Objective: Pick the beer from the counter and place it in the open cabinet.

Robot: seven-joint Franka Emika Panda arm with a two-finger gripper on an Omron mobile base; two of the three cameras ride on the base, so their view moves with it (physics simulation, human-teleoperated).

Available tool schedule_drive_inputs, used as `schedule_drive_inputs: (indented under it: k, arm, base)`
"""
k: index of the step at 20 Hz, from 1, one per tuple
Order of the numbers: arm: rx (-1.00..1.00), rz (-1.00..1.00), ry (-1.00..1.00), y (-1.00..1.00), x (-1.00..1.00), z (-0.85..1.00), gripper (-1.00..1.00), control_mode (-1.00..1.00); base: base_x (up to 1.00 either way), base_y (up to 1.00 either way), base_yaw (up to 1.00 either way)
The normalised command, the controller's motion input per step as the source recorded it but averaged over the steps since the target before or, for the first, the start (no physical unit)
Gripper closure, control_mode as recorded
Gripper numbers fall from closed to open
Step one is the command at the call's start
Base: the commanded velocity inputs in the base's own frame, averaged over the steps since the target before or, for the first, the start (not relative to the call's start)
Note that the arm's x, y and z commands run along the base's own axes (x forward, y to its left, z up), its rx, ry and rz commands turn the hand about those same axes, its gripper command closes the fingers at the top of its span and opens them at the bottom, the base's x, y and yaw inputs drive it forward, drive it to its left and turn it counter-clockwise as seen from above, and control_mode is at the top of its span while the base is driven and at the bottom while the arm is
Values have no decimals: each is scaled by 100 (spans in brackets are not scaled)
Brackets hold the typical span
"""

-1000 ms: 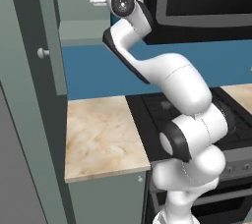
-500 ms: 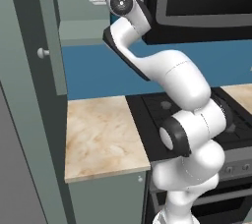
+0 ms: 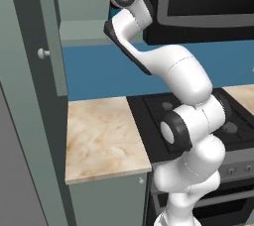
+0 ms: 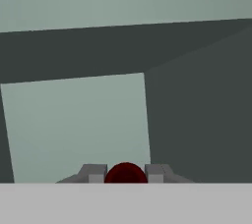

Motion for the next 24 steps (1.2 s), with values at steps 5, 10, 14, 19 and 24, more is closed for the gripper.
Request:
schedule_drive_inputs:
  k: [5,10,14,19,24]
  arm:
    - [2,0,1,0,1,2,100,-100]
    - [0,0,8,0,5,-3,100,-100]
    - [0,0,18,0,11,0,100,-100]
    - [0,0,9,0,0,0,100,-100]
    - [0,0,3,0,0,0,100,-100]
  base:
    - [0,0,0]
    - [0,0,0]
    - [0,0,0]
    - [0,0,0]
    - [0,0,0]
